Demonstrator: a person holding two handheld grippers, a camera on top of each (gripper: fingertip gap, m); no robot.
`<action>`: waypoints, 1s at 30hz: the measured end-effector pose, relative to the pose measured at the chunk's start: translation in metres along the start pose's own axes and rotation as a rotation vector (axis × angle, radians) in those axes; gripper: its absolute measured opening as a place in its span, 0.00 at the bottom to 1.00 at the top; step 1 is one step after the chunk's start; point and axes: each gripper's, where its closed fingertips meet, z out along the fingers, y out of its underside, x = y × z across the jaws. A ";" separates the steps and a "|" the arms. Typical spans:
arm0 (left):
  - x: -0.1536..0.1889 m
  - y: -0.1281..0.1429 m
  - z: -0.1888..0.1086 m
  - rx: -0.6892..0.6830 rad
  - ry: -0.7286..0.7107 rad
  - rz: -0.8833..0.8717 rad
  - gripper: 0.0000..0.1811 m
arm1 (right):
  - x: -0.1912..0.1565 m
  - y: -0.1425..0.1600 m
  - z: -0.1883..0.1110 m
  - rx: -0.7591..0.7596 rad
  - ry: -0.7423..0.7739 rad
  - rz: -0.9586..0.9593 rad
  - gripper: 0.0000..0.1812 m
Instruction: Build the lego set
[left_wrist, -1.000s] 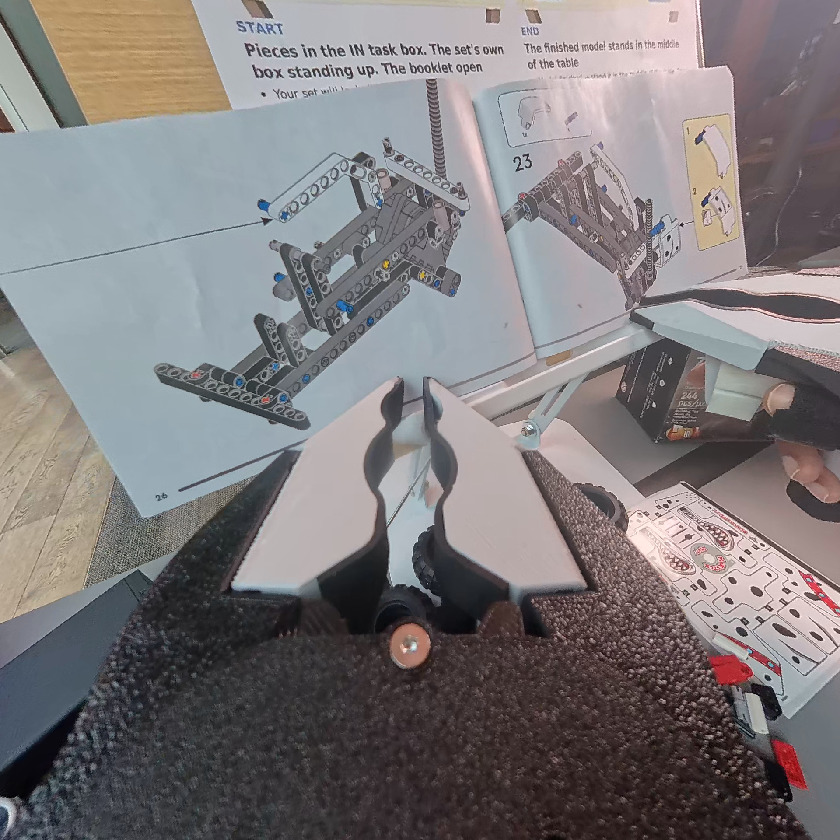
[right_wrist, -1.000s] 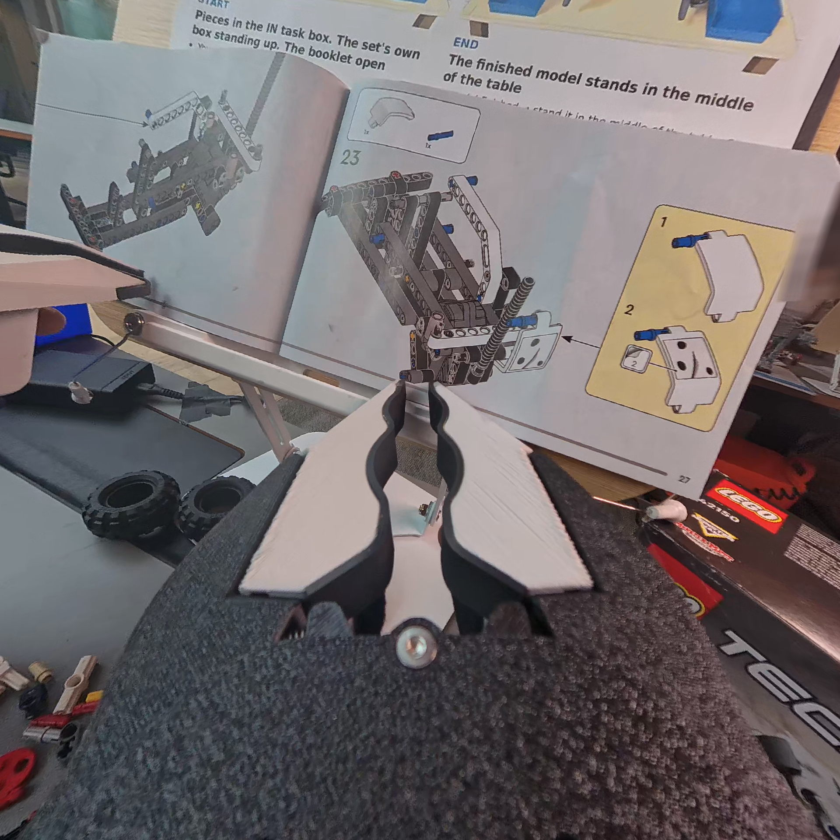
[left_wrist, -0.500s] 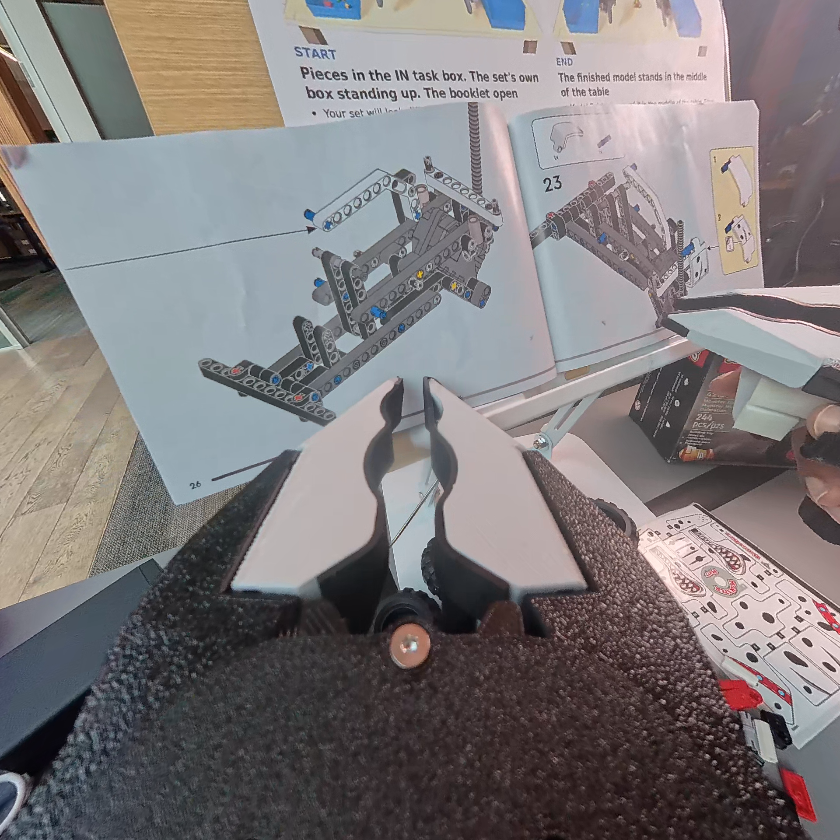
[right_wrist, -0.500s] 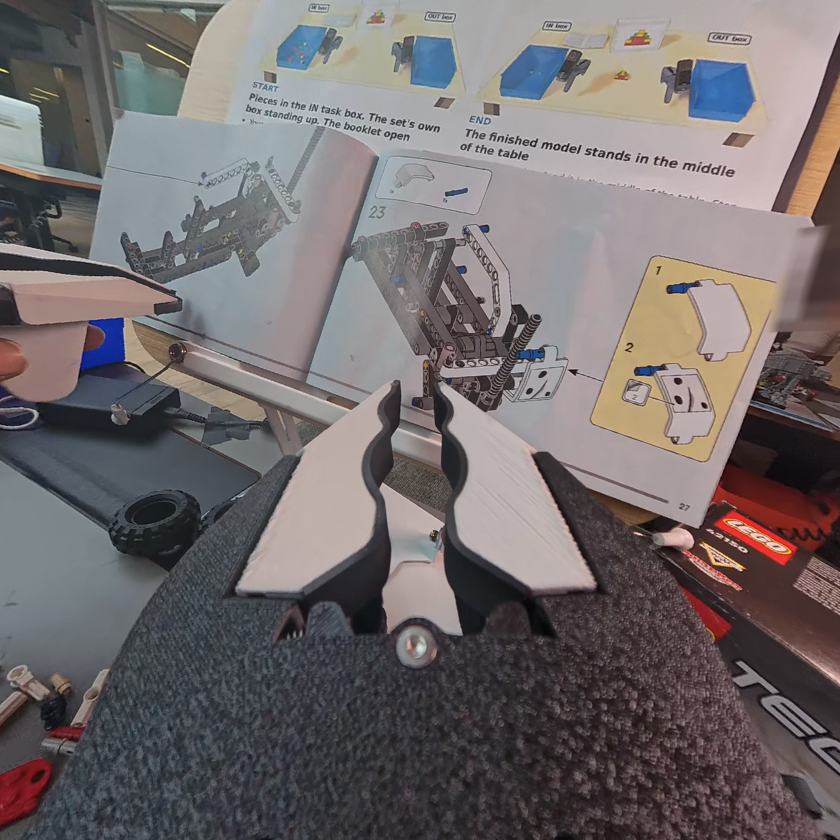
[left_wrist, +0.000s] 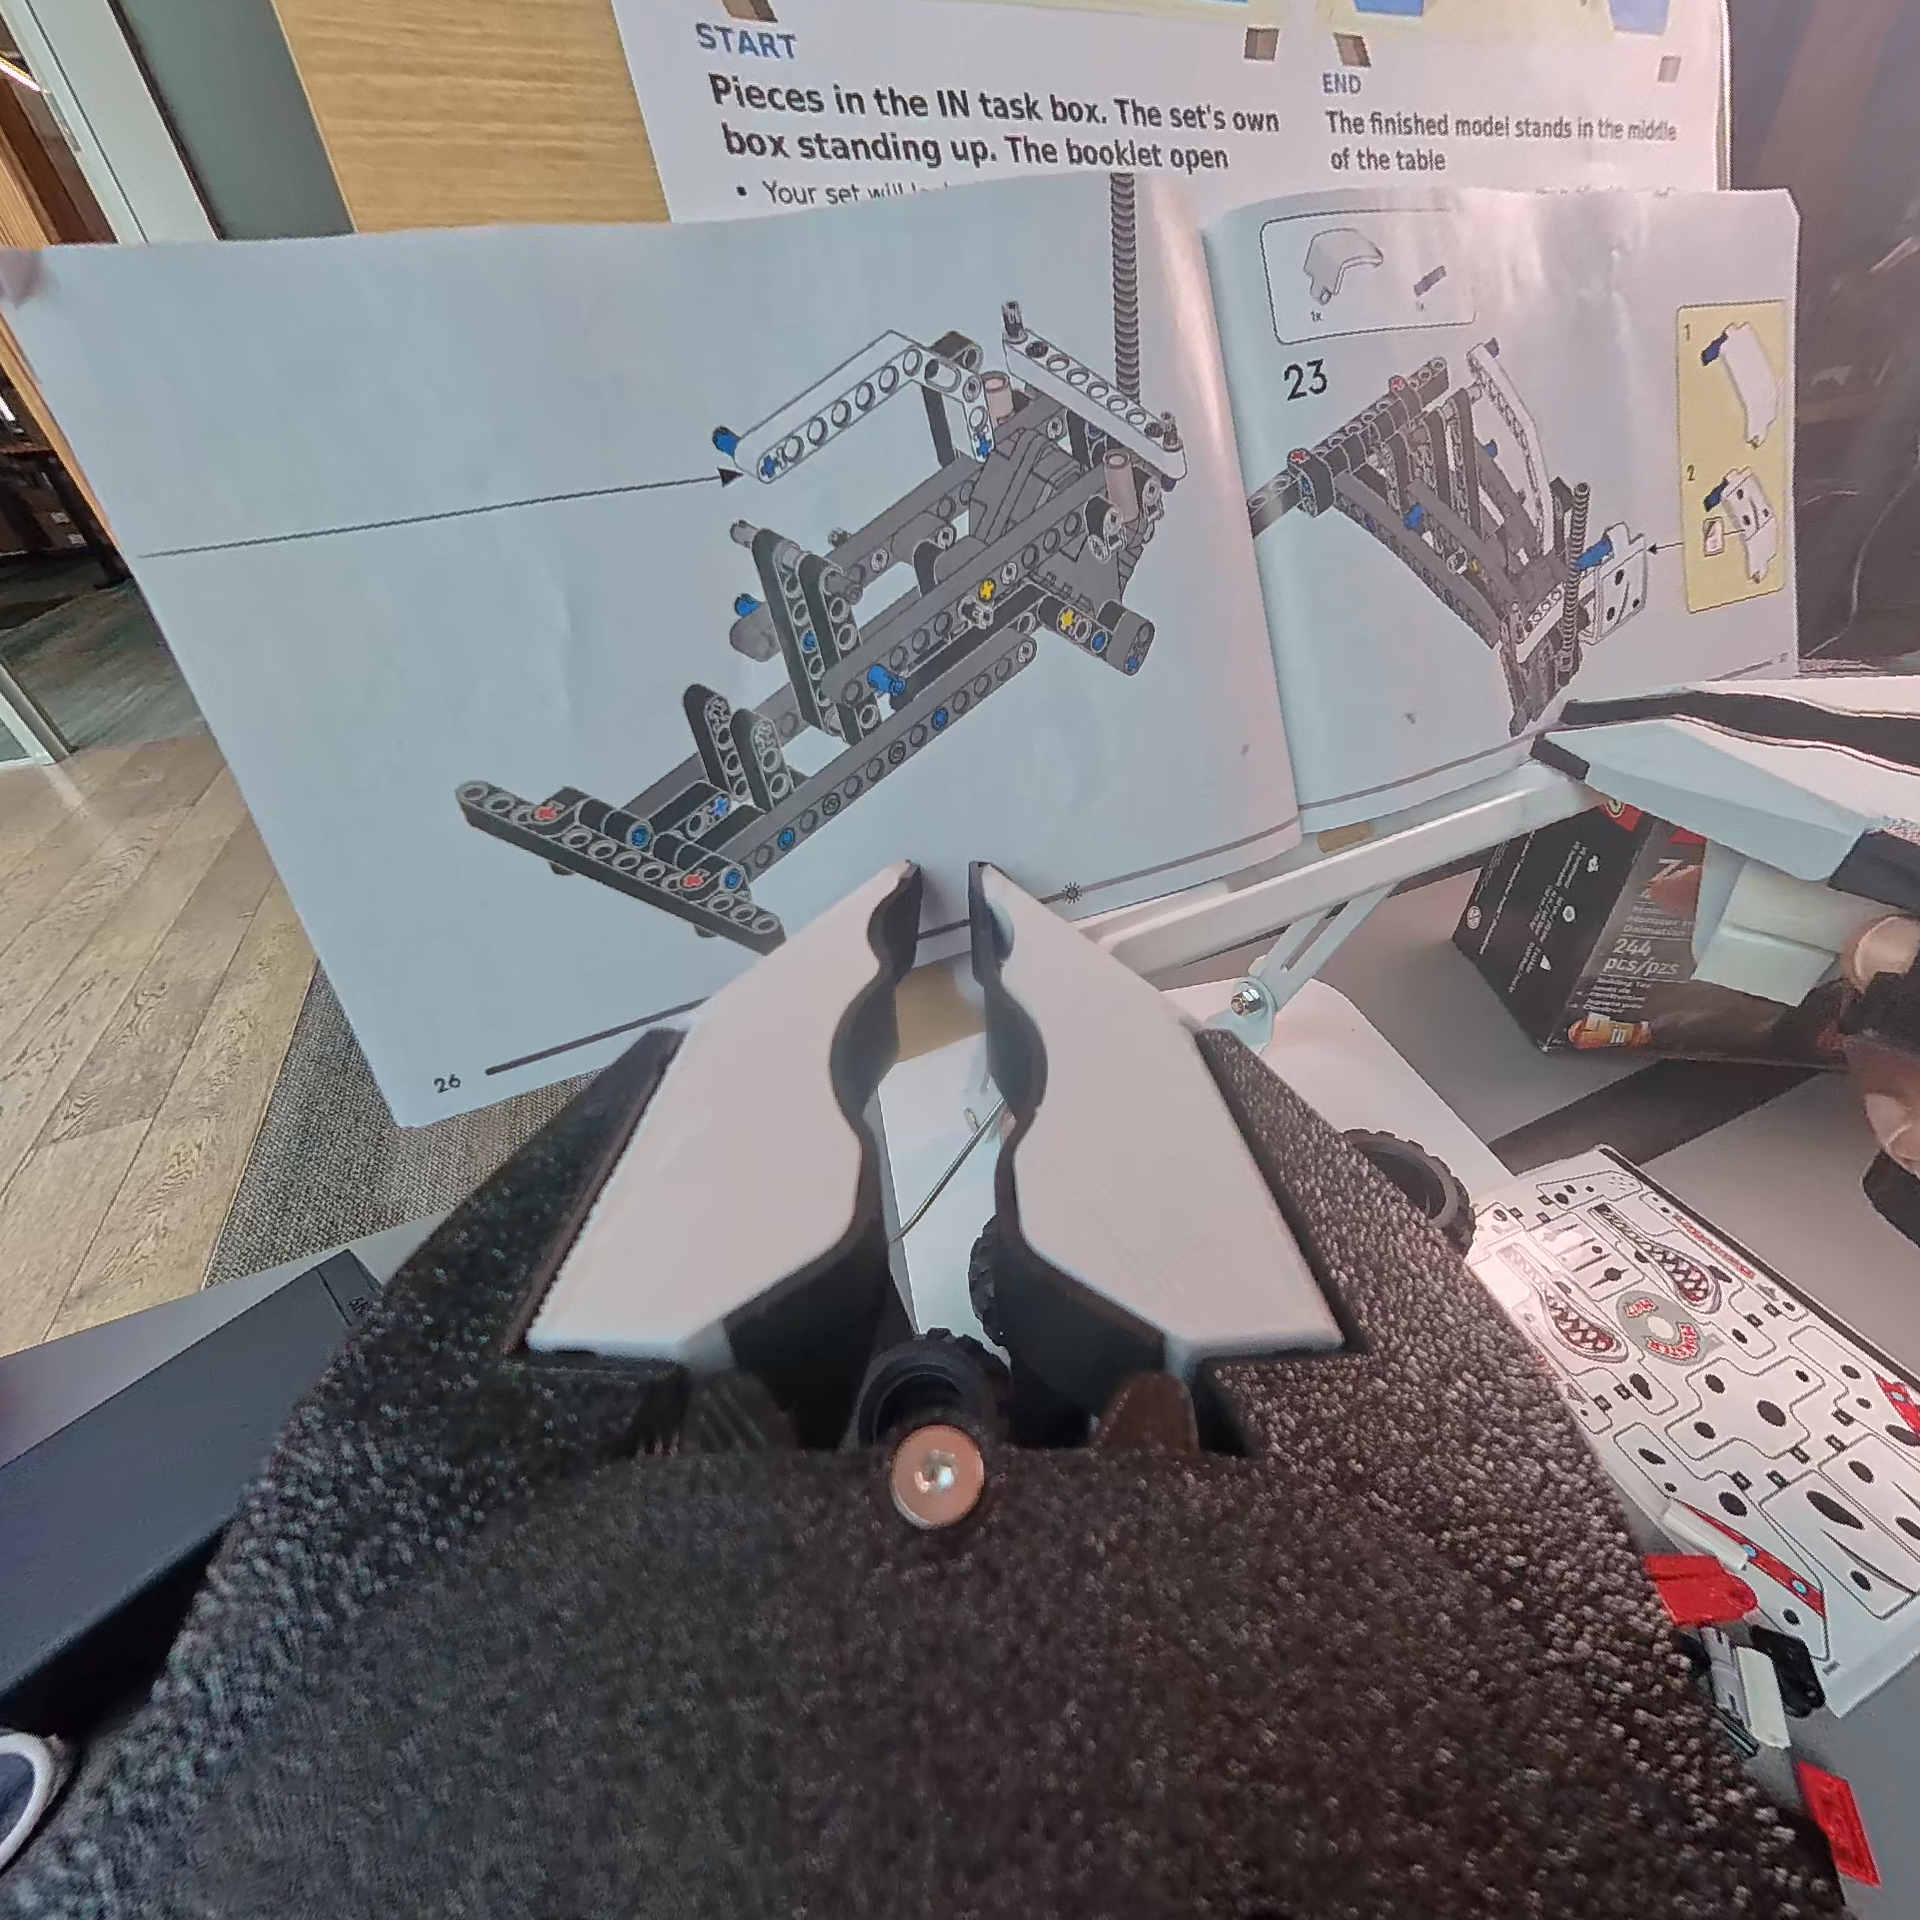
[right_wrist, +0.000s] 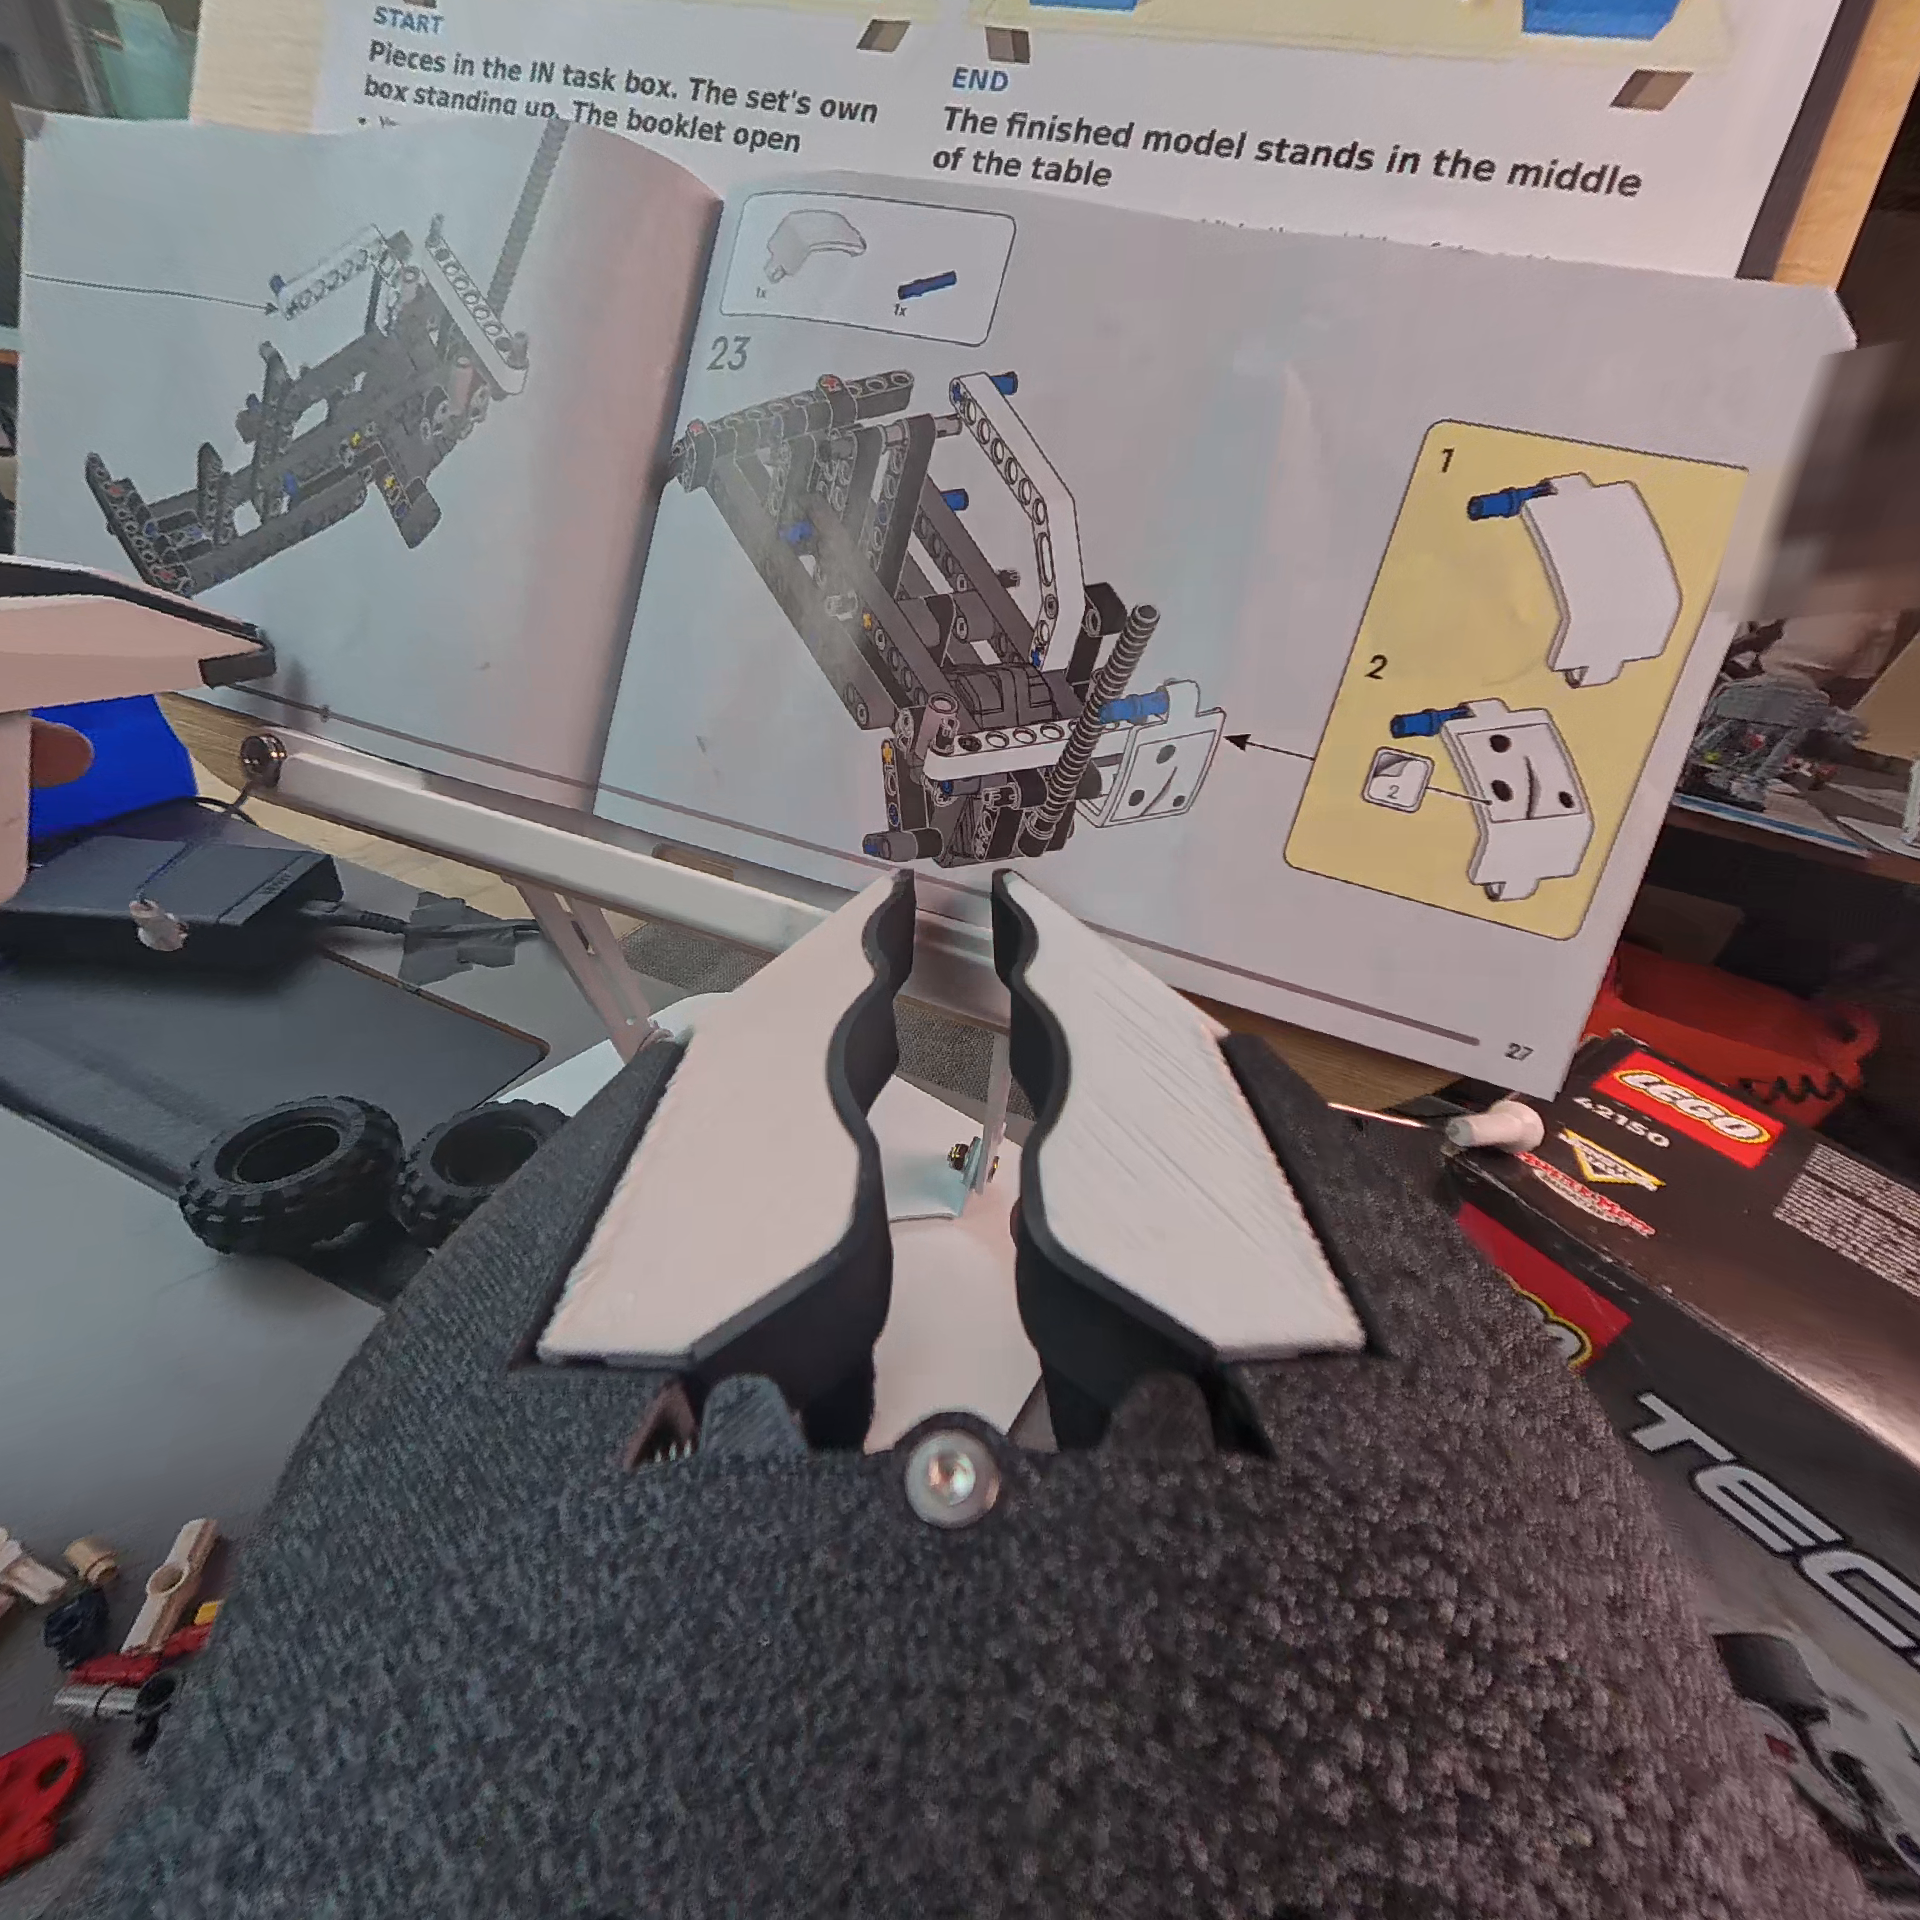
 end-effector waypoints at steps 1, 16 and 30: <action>0.000 0.000 0.000 -0.001 -0.001 -0.001 0.05 | 0.001 0.000 0.000 0.001 0.000 0.011 0.08; -0.002 0.002 0.000 -0.008 -0.010 -0.004 0.04 | 0.014 0.002 -0.001 -0.002 0.037 0.048 0.06; -0.004 0.003 0.000 -0.013 -0.018 -0.008 0.03 | 0.021 0.003 -0.002 0.000 0.072 0.052 0.04</action>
